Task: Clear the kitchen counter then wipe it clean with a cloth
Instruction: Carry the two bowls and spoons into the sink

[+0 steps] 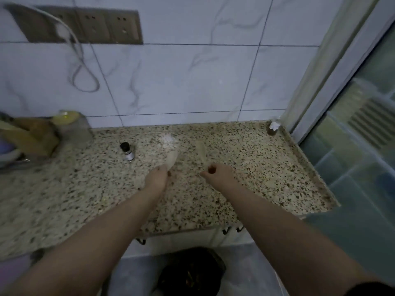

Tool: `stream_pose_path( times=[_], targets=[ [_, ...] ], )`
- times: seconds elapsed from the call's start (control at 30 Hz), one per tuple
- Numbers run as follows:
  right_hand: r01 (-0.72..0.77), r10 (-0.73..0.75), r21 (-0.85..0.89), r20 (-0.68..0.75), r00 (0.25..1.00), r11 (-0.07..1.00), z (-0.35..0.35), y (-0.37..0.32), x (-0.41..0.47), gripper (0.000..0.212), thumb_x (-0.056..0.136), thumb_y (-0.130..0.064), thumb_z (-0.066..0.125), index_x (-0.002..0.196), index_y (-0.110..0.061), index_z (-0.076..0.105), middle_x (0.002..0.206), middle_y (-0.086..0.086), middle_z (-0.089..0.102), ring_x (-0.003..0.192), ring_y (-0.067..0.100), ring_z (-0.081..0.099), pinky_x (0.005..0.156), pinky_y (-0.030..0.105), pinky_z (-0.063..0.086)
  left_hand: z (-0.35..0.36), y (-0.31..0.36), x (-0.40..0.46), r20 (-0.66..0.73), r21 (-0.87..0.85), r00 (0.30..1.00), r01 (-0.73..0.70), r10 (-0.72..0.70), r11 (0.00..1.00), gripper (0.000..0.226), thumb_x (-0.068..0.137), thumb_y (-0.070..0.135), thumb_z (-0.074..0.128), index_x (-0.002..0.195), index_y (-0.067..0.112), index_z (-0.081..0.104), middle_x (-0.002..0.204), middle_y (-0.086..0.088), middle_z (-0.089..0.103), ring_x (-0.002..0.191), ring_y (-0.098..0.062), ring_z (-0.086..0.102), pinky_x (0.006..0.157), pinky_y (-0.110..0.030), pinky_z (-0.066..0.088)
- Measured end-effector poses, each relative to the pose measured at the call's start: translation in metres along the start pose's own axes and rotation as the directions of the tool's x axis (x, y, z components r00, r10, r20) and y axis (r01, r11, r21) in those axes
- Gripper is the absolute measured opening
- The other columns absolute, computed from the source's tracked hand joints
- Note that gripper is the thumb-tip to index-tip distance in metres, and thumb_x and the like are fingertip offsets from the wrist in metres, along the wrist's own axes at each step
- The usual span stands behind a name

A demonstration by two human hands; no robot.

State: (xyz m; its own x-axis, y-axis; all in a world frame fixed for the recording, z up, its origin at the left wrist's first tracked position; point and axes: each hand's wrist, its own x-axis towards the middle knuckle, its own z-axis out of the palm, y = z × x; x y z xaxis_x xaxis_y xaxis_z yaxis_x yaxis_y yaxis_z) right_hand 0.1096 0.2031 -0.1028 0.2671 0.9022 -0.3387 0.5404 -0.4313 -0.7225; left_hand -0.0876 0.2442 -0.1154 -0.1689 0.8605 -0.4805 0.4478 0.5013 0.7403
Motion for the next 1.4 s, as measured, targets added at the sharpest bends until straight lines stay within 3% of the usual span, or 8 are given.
stream_pose_path(
  times=[0.23, 0.43, 0.77, 0.87, 1.03, 1.13, 1.27, 1.4],
  targets=[
    [0.210, -0.223, 0.090, 0.179, 0.958, 0.974, 0.094, -0.078, -0.063, 0.030, 0.087, -0.038, 0.070, 0.078, -0.010, 0.064, 0.073, 0.005, 0.061, 0.067, 0.021, 0.060, 0.064, 0.031, 0.046, -0.112, -0.078, -0.071, -0.184, -0.462, 0.960, 0.106, -0.212, 0.881, 0.025, 0.096, 0.015, 0.037, 0.079, 0.007, 0.055, 0.063, -0.007, 0.047, 0.051, -0.021, 0.039, 0.048, -0.026, 0.031],
    [0.296, -0.334, 0.156, 0.367, 0.868, 0.942, 0.180, -0.127, -0.117, 0.025, 0.086, -0.034, 0.071, 0.074, -0.013, 0.072, 0.078, 0.012, 0.073, 0.062, 0.020, 0.065, 0.062, 0.037, 0.058, -0.195, -0.163, -0.110, -0.289, -0.619, 0.916, 0.044, -0.279, 0.784, 0.025, 0.101, 0.013, 0.032, 0.112, 0.005, 0.054, 0.081, -0.012, 0.057, 0.061, -0.023, 0.051, 0.051, -0.030, 0.041],
    [0.383, -0.395, 0.134, 0.515, 0.761, 0.914, 0.341, -0.190, -0.211, 0.031, 0.089, -0.035, 0.065, 0.068, -0.013, 0.071, 0.062, -0.001, 0.072, 0.050, 0.010, 0.057, 0.058, 0.031, 0.046, -0.322, -0.305, -0.167, -0.374, -0.772, 0.772, 0.048, -0.514, 0.634, 0.030, 0.097, 0.022, 0.043, 0.104, 0.007, 0.068, 0.106, -0.031, 0.068, 0.073, -0.034, 0.062, 0.070, -0.033, 0.053],
    [0.394, -0.369, 0.085, 0.571, 0.733, 0.915, 0.398, -0.217, -0.247, 0.034, 0.089, -0.038, 0.065, 0.062, -0.017, 0.069, 0.059, -0.001, 0.071, 0.049, 0.010, 0.057, 0.056, 0.027, 0.047, -0.367, -0.359, -0.176, -0.333, -0.846, 0.717, 0.060, -0.612, 0.530, 0.027, 0.095, 0.019, 0.040, 0.084, 0.009, 0.062, 0.072, -0.007, 0.059, 0.062, -0.018, 0.049, 0.044, -0.020, 0.034],
    [0.390, -0.312, 0.029, 0.653, 0.690, 0.921, 0.472, -0.245, -0.286, 0.038, 0.092, -0.042, 0.064, 0.063, -0.018, 0.070, 0.058, -0.003, 0.070, 0.048, 0.014, 0.053, 0.052, 0.023, 0.044, -0.424, -0.421, -0.179, -0.268, -0.845, 0.721, 0.142, -0.639, 0.515, 0.033, 0.095, 0.006, 0.036, 0.066, 0.013, 0.050, 0.058, -0.008, 0.047, 0.048, -0.019, 0.036, 0.048, -0.024, 0.027],
    [0.274, -0.188, -0.009, 0.705, 0.684, 0.962, 0.508, -0.249, -0.300, 0.034, 0.095, -0.031, 0.063, 0.066, -0.014, 0.069, 0.048, -0.008, 0.064, 0.052, 0.014, 0.051, 0.050, 0.023, 0.042, -0.445, -0.449, -0.182, -0.253, -0.874, 0.661, 0.157, -0.706, 0.461, 0.021, 0.101, 0.004, 0.041, 0.084, 0.002, 0.054, 0.062, -0.012, 0.054, 0.056, -0.021, 0.046, 0.060, -0.029, 0.047],
    [0.121, -0.011, -0.085, 0.775, 0.632, 0.989, 0.541, -0.255, -0.308, 0.025, 0.095, -0.008, 0.059, 0.071, -0.005, 0.063, 0.059, 0.007, 0.061, 0.051, 0.015, 0.044, 0.048, 0.025, 0.034, -0.452, -0.485, -0.182, -0.217, -0.888, 0.643, 0.183, -0.735, 0.422, 0.029, 0.099, 0.012, 0.052, 0.123, -0.004, 0.055, 0.084, -0.017, 0.054, 0.052, -0.020, 0.045, 0.033, -0.019, 0.034],
    [0.060, 0.054, -0.115, 0.787, 0.615, 0.992, 0.572, -0.261, -0.311, 0.020, 0.093, 0.003, 0.055, 0.077, -0.009, 0.059, 0.087, 0.018, 0.062, 0.056, 0.015, 0.048, 0.052, 0.025, 0.034, -0.458, -0.508, -0.179, -0.133, -0.915, 0.629, 0.220, -0.766, 0.339, 0.015, 0.098, 0.015, 0.053, 0.100, 0.003, 0.062, 0.061, -0.008, 0.051, 0.027, -0.010, 0.042, 0.032, -0.012, 0.028]
  ],
)
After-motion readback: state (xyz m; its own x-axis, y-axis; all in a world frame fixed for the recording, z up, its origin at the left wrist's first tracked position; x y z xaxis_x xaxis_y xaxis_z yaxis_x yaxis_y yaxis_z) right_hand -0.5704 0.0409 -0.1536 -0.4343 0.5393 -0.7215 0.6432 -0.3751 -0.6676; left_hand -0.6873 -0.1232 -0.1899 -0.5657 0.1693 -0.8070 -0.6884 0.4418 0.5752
